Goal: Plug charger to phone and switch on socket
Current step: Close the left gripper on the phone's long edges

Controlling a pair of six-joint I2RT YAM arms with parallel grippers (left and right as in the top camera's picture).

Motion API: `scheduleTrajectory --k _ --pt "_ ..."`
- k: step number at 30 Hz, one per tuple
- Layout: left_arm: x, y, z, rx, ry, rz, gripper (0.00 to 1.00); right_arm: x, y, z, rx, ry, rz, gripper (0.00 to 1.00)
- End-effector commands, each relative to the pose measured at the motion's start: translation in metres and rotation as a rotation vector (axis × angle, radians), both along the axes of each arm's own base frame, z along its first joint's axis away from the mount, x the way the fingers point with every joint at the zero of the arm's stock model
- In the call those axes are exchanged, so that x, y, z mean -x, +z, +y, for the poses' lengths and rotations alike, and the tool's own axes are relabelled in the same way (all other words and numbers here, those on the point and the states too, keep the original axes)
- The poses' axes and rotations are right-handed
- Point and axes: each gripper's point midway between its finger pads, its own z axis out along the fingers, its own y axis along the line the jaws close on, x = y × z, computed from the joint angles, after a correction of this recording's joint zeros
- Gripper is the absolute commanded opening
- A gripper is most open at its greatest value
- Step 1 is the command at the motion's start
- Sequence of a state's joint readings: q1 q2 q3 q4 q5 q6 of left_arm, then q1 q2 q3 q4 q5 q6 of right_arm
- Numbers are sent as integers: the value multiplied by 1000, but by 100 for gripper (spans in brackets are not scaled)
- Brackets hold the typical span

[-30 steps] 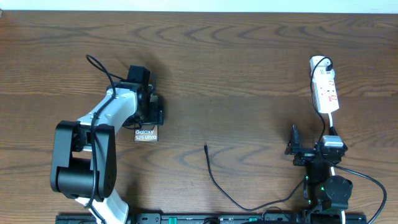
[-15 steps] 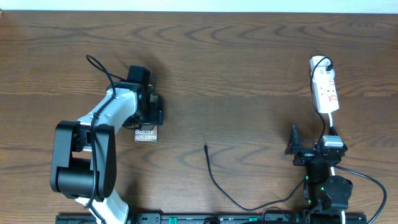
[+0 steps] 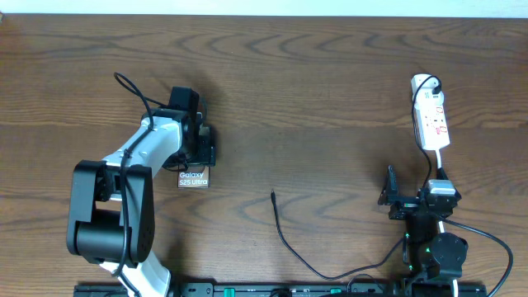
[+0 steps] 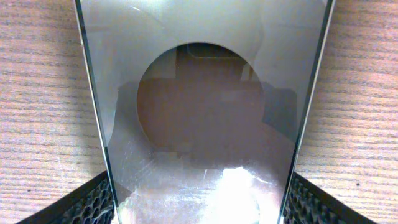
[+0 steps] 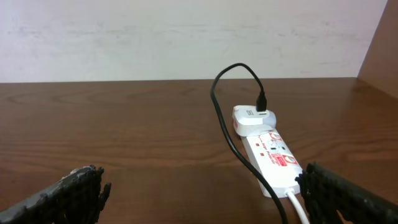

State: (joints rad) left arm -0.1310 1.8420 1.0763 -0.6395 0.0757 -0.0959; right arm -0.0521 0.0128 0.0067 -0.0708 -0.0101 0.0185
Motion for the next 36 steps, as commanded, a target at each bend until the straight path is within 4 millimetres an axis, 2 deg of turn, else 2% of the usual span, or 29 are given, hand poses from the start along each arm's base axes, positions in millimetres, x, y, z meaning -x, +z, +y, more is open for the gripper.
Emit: scheduleTrajectory --k 1,8,11,12,16,23,29,36 --pt "19 -15 -4 30 -11 73 73 0 -1 -3 -11 -13 4 99" --pt "19 -15 -4 30 -11 73 63 0 -2 -3 -11 -13 4 99" --pt "19 -15 -4 30 -11 73 53 0 -2 -3 -11 -13 4 99" --pt "19 -15 -4 30 -11 73 47 0 -1 -3 -11 -13 4 99" --pt "18 -15 -4 30 -10 72 39 0 -1 -3 -11 -13 4 99" --pt "18 -15 -4 30 -11 69 9 0 -2 -3 -11 -13 4 99" --pt "16 -15 -5 31 -11 64 8 0 -1 -3 -11 -13 4 99" --pt "2 -1 -6 35 -11 29 7 0 -2 -3 -11 -13 4 99"
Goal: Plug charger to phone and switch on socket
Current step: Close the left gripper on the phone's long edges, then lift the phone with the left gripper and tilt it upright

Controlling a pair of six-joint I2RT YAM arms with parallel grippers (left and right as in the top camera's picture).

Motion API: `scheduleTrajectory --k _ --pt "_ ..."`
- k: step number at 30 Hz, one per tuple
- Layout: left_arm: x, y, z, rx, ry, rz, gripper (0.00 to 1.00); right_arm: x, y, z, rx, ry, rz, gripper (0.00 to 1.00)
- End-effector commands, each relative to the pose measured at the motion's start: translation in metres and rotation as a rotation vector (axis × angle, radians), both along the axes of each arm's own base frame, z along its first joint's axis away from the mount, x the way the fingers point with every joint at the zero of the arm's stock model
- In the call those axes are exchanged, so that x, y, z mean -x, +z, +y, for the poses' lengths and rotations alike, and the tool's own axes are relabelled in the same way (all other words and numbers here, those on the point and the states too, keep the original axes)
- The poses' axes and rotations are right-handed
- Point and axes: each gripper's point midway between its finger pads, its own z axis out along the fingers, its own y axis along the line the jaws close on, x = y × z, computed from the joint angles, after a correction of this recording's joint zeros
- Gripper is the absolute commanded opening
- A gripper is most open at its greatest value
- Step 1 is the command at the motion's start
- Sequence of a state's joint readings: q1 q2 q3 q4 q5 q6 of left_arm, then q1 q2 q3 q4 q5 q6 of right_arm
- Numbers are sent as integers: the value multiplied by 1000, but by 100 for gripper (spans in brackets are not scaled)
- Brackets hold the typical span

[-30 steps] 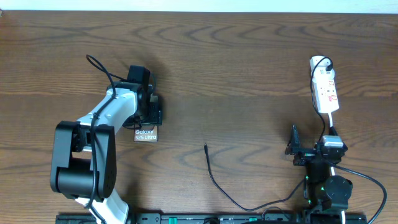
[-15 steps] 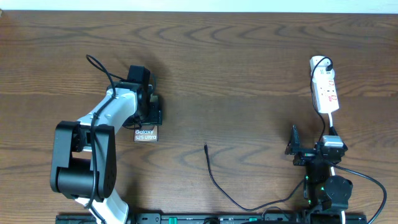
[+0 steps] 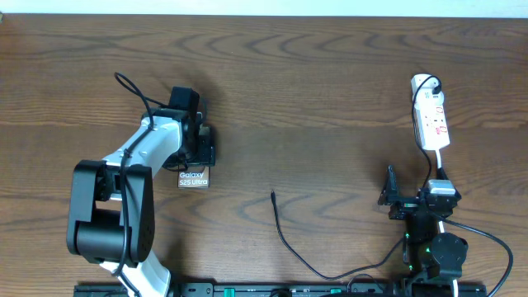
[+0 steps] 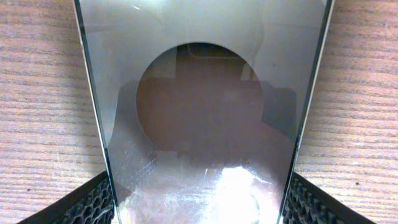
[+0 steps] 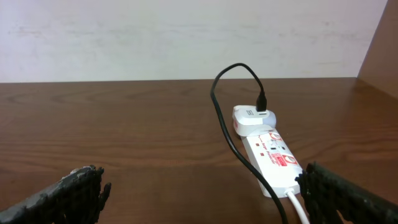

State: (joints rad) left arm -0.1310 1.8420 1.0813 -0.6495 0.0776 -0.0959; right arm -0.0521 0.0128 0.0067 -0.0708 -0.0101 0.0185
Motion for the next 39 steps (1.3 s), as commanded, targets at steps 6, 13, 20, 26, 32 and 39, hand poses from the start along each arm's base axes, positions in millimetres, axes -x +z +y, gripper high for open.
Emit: scheduleTrajectory --k 6,13,20,26,32,39 --pt "-7 14 -7 40 -12 -26 8 0 -1 -3 -11 -13 4 99" --pt "-12 31 -8 47 -13 -79 7 0 -1 -3 -11 -13 4 99" --pt "-13 50 -8 53 -13 -126 7 0 -1 -3 -11 -13 4 99" --pt "-10 63 -22 137 -26 -141 8 0 -2 -3 -11 -13 4 99" --pt "-6 83 -66 413 -12 -127 7 0 -1 -3 -11 -13 4 99" --pt "-4 109 -105 696 68 -67 7 0 -2 -3 -11 -13 4 99"
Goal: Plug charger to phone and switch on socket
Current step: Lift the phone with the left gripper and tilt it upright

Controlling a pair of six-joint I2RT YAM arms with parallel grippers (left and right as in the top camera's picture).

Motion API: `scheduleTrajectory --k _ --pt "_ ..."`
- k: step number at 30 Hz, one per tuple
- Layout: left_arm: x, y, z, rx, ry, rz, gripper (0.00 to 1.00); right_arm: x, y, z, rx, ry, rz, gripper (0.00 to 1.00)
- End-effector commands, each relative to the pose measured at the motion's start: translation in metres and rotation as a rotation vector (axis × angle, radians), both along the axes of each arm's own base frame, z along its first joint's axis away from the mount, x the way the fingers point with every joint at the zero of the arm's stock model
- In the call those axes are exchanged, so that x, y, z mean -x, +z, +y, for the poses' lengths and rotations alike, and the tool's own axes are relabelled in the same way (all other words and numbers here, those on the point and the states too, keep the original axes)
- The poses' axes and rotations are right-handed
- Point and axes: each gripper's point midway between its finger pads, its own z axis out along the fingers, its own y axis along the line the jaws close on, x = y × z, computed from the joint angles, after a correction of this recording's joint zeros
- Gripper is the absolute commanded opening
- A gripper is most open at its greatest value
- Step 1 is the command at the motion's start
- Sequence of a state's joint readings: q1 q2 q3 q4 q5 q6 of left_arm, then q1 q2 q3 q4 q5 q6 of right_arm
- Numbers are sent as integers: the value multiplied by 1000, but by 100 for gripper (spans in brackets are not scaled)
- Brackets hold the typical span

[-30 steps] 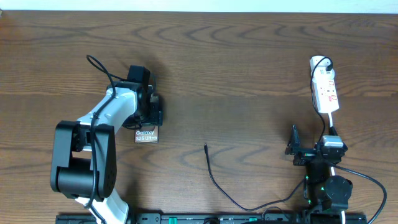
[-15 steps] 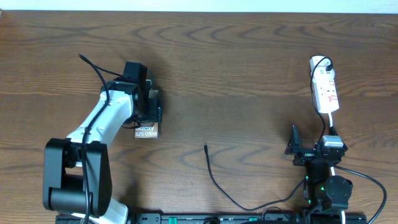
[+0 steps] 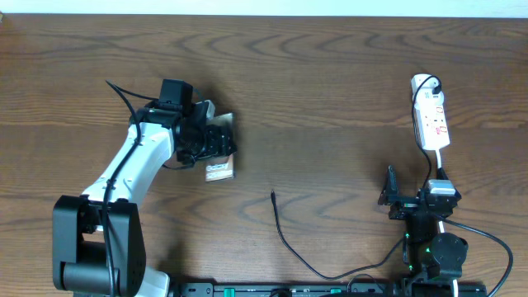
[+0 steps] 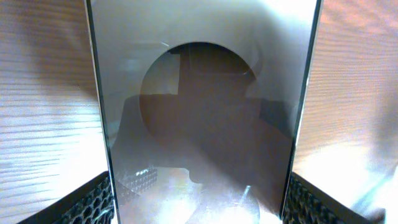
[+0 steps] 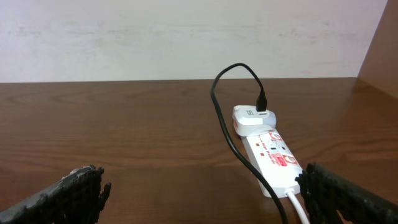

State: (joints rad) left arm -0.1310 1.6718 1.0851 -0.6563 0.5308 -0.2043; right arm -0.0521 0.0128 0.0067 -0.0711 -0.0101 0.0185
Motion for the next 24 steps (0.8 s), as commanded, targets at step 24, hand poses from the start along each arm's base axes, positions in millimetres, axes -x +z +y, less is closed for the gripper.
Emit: scheduleTrajectory --k 24 --pt "-19 122 -82 792 234 342 7 0 -1 -3 -11 -13 4 99"
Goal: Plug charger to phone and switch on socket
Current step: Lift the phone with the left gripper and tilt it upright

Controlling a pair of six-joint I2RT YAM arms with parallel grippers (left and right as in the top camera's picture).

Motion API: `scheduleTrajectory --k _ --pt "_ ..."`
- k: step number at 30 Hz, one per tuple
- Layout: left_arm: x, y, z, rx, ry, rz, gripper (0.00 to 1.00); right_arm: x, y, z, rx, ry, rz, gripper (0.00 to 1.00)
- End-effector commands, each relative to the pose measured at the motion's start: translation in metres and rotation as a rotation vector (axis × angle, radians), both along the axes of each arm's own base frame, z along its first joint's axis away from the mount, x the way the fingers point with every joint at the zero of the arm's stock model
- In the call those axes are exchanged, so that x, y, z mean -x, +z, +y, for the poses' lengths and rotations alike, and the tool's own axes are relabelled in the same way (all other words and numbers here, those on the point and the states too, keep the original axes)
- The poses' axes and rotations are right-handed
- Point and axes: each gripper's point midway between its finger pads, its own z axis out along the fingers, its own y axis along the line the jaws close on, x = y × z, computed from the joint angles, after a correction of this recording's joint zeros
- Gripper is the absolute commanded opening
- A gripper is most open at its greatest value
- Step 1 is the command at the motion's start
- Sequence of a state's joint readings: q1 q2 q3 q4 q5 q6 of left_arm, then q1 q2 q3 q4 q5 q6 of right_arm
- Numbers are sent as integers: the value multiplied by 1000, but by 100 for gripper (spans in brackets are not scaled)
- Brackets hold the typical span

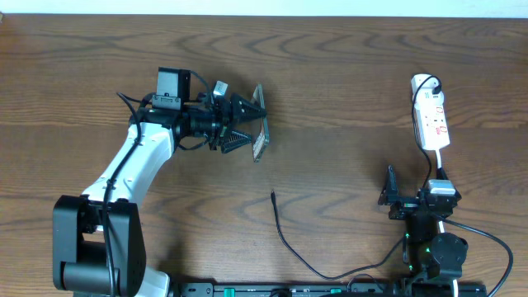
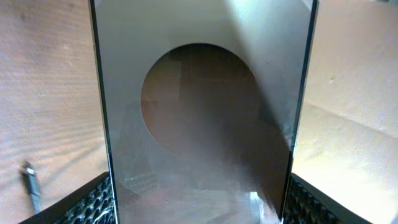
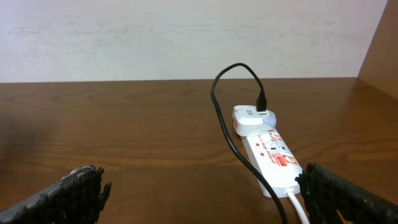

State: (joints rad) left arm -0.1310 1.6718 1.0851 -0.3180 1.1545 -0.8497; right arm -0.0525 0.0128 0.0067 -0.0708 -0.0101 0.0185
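My left gripper [image 1: 241,125] is shut on the phone [image 1: 258,134] and holds it above the table, tilted up on its edge, left of centre. In the left wrist view the glossy phone screen [image 2: 199,112] fills the frame between both fingers [image 2: 93,202]. The black charger cable's free tip [image 1: 273,195] lies on the table below and right of the phone; that tip [image 2: 29,184] also shows at the lower left of the left wrist view. The white power strip [image 1: 432,120] with the white adapter [image 3: 254,118] lies far right. My right gripper [image 3: 202,196] is open and holds nothing.
The black cable [image 1: 313,268] curves along the front edge toward the right arm's base and up to the adapter. A white lead [image 3: 297,208] leaves the strip's near end. The brown wooden table [image 1: 330,74] ends at a pale wall behind.
The left gripper has moved right with the phone. The phone, then low with its label facing up, is now higher and tilted on edge. The right arm is unchanged.
At the two oldest moments the left gripper sat shut around the phone at the table's left, unmoving. Then gripper and phone were turned and shifted right. Now the phone is held tilted nearer the cable tip. The right gripper stayed open and still.
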Motion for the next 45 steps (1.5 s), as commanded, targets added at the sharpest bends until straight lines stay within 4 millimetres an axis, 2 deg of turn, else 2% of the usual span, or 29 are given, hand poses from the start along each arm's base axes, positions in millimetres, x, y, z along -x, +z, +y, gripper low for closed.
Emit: scheduleTrajectory --k 1,18,30,45 --pt "-1 31 -5 100 37 129 7 0 -2 -3 -11 -12 4 99" --pt "-21 69 -12 253 98 288 8 0 -2 -3 -11 -12 4 99" --pt "-21 71 -12 275 132 410 7 0 -2 -3 -11 -12 4 99" --pt "-25 83 -13 303 114 362 7 0 -2 -3 -11 -12 4 99"
